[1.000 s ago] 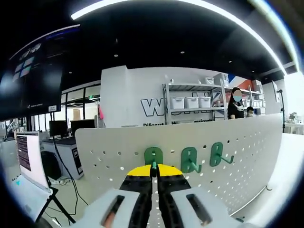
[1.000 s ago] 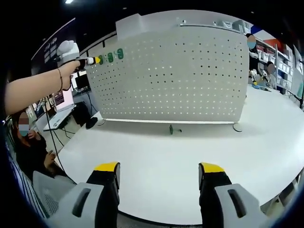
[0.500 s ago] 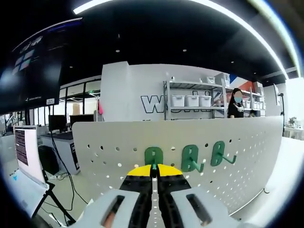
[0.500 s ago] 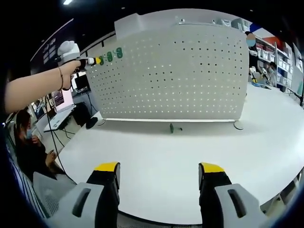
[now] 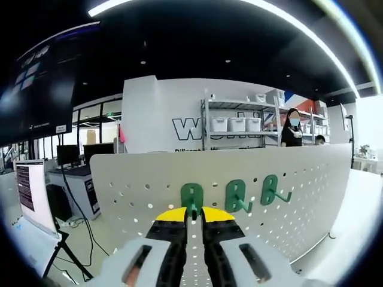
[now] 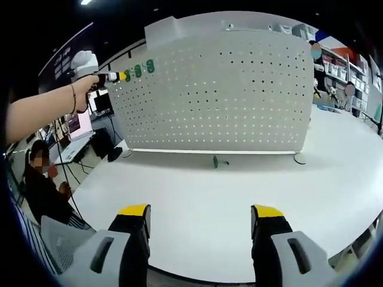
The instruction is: Insert the hook assembly into the mounting plate slot until the hook locks in place.
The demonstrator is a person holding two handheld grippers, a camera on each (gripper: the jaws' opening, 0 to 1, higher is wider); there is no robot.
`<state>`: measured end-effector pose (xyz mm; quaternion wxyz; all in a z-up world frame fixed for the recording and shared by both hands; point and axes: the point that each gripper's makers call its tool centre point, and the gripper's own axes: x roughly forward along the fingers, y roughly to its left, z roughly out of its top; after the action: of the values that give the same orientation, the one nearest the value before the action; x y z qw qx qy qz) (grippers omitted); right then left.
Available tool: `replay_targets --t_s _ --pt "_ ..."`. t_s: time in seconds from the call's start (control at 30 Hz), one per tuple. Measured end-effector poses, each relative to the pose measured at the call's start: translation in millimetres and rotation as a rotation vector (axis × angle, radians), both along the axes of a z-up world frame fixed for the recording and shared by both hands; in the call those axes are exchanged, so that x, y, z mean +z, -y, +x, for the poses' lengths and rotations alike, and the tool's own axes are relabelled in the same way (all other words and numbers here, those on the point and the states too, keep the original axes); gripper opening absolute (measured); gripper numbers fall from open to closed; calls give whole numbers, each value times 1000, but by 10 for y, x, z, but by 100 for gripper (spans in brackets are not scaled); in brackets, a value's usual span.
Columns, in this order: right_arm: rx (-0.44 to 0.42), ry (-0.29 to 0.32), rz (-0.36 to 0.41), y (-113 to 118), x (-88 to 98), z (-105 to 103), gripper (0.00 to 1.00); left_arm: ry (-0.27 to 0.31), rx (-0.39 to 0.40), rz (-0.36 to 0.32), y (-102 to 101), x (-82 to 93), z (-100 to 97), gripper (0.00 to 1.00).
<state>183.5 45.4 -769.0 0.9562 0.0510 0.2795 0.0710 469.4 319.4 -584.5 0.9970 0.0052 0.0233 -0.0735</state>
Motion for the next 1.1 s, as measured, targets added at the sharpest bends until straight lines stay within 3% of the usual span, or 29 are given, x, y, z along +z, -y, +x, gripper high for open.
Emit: replay_targets --t_s 0.27,0.57,0.73,0.87,1.1 --pt "17 2 1 -56 9 -11 65 -20 -42 2 -98 -66 -263 33" --pt "45 5 2 -138 12 -68 66 -105 -111 11 -214 -273 -658 51" --pt "67 8 -11 -177 39 -102 67 -143 -145 -13 -227 -339 -841 55" --pt "89 -16 8 -234 2 -147 69 -206 -180 -60 -179 -442 -985 57" --pt "119 -35 2 -334 -39 -262 70 -256 -226 -61 -127 -558 -1220 64"
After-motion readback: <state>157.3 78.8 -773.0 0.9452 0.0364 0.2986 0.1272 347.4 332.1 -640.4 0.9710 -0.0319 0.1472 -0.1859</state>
